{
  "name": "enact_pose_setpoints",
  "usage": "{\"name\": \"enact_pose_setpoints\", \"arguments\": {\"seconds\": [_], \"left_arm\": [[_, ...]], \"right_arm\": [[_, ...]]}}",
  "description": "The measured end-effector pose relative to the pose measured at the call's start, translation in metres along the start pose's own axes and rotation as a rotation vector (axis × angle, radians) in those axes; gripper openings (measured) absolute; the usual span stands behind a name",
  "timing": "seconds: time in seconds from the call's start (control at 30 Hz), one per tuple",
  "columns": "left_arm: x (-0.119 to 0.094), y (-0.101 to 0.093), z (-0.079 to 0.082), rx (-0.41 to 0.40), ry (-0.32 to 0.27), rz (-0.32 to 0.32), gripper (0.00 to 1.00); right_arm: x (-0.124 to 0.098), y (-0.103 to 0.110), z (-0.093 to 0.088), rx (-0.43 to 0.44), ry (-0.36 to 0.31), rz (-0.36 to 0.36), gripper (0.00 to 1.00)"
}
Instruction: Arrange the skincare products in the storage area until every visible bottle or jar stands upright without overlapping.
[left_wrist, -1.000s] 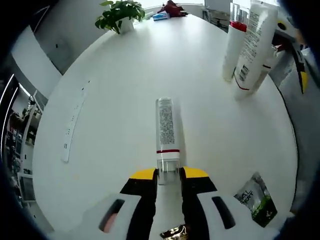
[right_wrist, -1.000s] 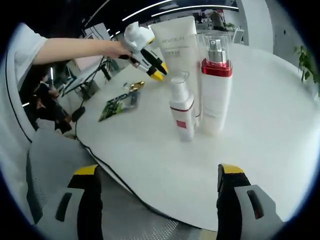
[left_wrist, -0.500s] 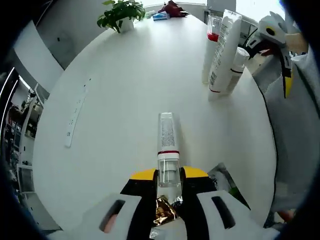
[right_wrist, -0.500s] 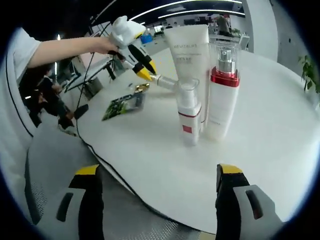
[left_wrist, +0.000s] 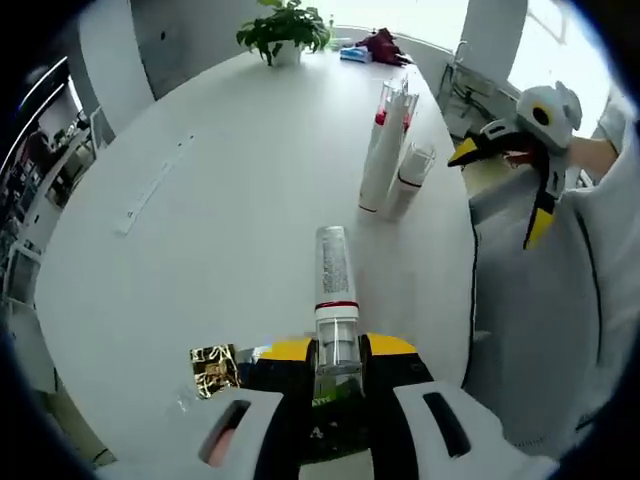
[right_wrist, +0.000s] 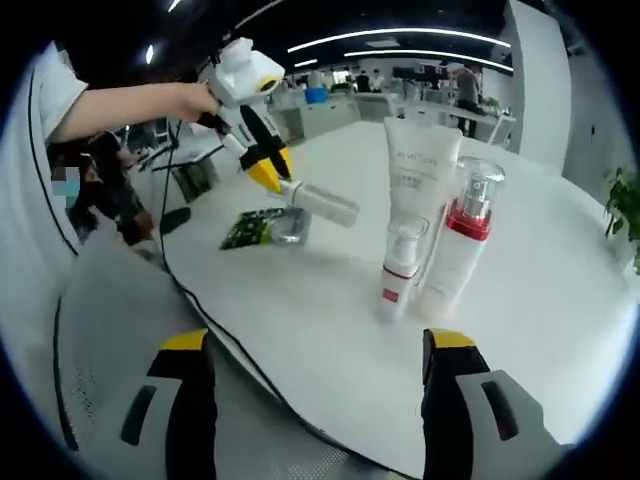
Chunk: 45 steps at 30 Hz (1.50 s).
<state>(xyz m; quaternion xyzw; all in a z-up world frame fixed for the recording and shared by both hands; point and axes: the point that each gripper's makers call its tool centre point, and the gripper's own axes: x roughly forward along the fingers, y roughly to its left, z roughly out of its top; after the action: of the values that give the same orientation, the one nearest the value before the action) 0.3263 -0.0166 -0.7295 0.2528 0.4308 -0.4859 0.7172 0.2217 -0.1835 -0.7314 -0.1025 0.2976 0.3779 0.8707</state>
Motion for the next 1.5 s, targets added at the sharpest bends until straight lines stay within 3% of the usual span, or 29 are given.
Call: {"name": "enact_pose_setpoints", "arguments": {"seconds": [0.1, 0.3, 0.47, 0.7, 0.87, 1.23, 1.33, 1.5], "left_arm": [[-0.01, -0.017, -0.003, -0.051, -0.011, -0.011, 0.23], [-0.028, -0.054, -0.003, -0.151, -0.029, -0.036, 0.23], [-0.045, -0.083, -0.001, -0.226, -0.048, -0.071, 0.23], [-0.059, -0.105, -0.002, -0.273, -0.048, -0.094, 0.23], [-0.064, -0.117, 0.001, -0.314, -0.059, -0.115, 0.23], [-0.065, -0.133, 0.005, -0.342, -0.062, -0.159, 0.23], [-0.064, -0.133, 0.006, -0.347, -0.063, -0.155, 0.23], [-0.066, -0.131, 0.012, -0.336, -0.093, -0.165, 0.23]], "right_arm": [[-0.005, 0.001, 0.011, -0.065, -0.044, -0.028, 0.77], [-0.001, 0.013, 0.025, -0.161, -0.061, -0.029, 0.74], [0.011, 0.029, 0.042, -0.355, -0.082, -0.047, 0.7], [0.028, 0.052, 0.065, -0.634, -0.103, -0.081, 0.64], [0.033, 0.07, 0.079, -0.775, -0.143, -0.092, 0.54], [0.028, 0.082, 0.081, -1.03, -0.137, -0.109, 0.24], [0.026, 0.085, 0.082, -1.118, -0.134, -0.116, 0.22], [0.021, 0.086, 0.084, -1.082, -0.137, -0.106, 0.2]]}}
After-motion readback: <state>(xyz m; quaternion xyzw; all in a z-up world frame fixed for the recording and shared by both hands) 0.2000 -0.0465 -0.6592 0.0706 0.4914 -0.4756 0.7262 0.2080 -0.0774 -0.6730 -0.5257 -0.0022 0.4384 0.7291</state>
